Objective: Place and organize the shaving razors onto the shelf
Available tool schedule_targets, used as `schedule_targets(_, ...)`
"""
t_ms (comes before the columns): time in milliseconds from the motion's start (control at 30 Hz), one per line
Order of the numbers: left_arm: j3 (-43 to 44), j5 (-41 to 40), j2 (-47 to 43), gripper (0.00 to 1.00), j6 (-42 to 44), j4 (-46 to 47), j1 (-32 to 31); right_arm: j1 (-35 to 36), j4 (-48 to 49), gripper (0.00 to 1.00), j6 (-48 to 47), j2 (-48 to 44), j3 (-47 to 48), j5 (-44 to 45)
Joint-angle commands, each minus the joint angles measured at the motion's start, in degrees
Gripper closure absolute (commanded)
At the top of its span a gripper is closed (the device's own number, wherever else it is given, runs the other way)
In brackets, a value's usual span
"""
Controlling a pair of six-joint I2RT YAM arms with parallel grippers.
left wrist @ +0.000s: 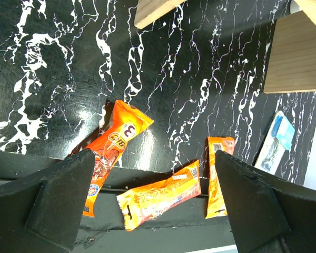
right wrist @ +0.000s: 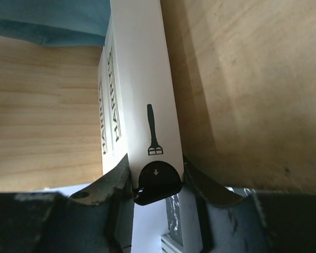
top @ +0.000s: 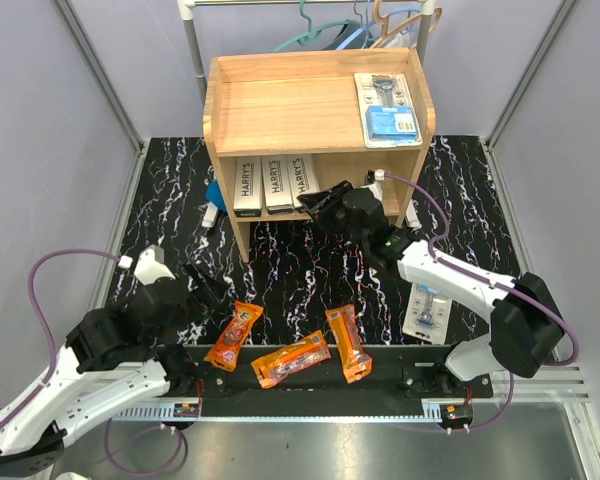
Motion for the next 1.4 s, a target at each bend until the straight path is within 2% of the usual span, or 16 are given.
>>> schedule_targets(0,1.5,0.5,-0.6,0.01,0.2,2.1,0.0,-0.4,3.1,0.84,1.0,1.5,3.4,-3.0)
schedule_targets(233,1.5,0.5,-0.6,0.01,0.5,2.1,0.0,-0.5,3.4,0.76,1.0,3.0,4.7,-4.9)
schedule_targets(367,1.3,0.7,-0.8,0.01,0.5,2.2,0.0,-0.6,3.7,0.68,1.0,3.5,4.7,-7.6)
schedule_targets(400,1.2,0.7,-0.7,0.01,0.5,2.2,0.0,-0.4,3.6,0.6,1.3,3.5,4.6,-8.0)
schedule_targets(500,0.9,0.8,-1.0,0.01,0.5,2.1,0.0,-0.6,3.4,0.45,1.6,2.7,3.9,-9.5)
schedule_targets(767,0.5,1.0,-1.3,0.01,0.6,2.3,0.0,-0.6,-1.9,0.17,1.3,-0.6,3.0,-11.0)
schedule_targets(1067,0.3,1.4,-1.5,0.01,1.2,2.9,0.0,-0.6,-10.7,0.07,0.2,-1.4,5.4,-13.7)
schedule_targets(1133,0.2,1.6,-1.5,0.01,1.3,2.8,0.0,-0.6,-12.0,0.01,-0.1,-1.9,5.6,-13.7)
schedule_targets(1367,-0.2,2.0,-1.6,0.01,1.4,3.3,0.0,-0.6,-14.3,0.0,-1.8,-4.3,5.7,-13.5)
